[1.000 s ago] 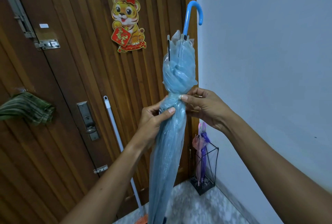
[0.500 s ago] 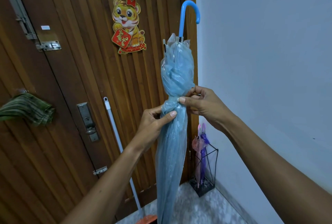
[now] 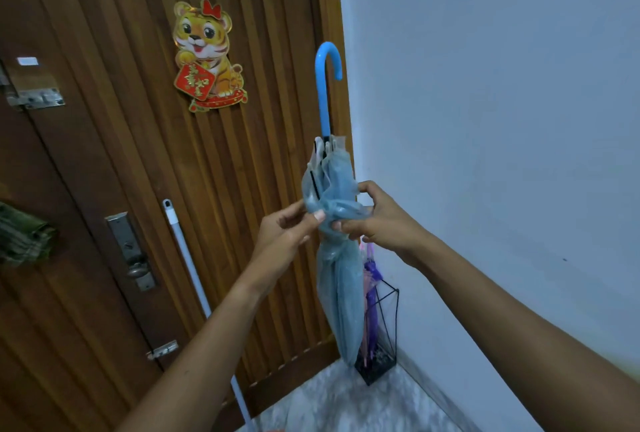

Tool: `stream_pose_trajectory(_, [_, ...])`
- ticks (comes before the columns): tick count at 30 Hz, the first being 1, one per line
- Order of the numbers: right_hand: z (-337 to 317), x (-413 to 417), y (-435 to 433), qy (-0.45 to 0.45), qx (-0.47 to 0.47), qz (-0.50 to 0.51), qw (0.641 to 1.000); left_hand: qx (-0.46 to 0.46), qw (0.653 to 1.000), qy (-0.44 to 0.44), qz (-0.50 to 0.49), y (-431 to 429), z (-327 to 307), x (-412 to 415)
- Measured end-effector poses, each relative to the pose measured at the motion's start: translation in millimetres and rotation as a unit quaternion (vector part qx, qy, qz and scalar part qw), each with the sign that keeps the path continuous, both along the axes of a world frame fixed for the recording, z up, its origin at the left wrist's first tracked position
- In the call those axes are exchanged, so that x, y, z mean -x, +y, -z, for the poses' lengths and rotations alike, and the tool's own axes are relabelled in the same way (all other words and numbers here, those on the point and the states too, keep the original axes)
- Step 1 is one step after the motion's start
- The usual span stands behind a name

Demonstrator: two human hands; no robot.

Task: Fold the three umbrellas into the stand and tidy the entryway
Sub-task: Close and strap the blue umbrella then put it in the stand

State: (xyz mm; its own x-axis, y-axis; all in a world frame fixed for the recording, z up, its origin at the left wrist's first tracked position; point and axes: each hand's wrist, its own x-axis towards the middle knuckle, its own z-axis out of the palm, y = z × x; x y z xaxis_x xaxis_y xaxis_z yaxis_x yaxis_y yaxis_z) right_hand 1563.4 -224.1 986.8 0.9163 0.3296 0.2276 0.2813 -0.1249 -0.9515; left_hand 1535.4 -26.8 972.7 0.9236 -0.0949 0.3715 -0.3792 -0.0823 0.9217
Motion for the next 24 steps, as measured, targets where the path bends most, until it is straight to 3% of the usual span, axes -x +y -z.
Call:
stream_pose_trajectory(6, [19,-32,-35,0.002,0.096,-0.016,0.995,-0.002,1.0,0.001,-0.002,-33,19,-27])
stream_pose_trajectory(11, [46,-69,-44,0.021,0.076,-0.004,0.997,0.017,1.0,0.025,-0.002,-46,49,-62])
stream_pose_trajectory(16, [55,-137,-35,-0.005,0.073,0.036,0.997,0.015,1.0,0.006,-0.021,-45,64,-129])
stream_pose_trajectory(24, [93,-268,-2,-0.009,0.093,0.088,0.992,0.069,0.994,0.09,-0.011,-25,111,-284])
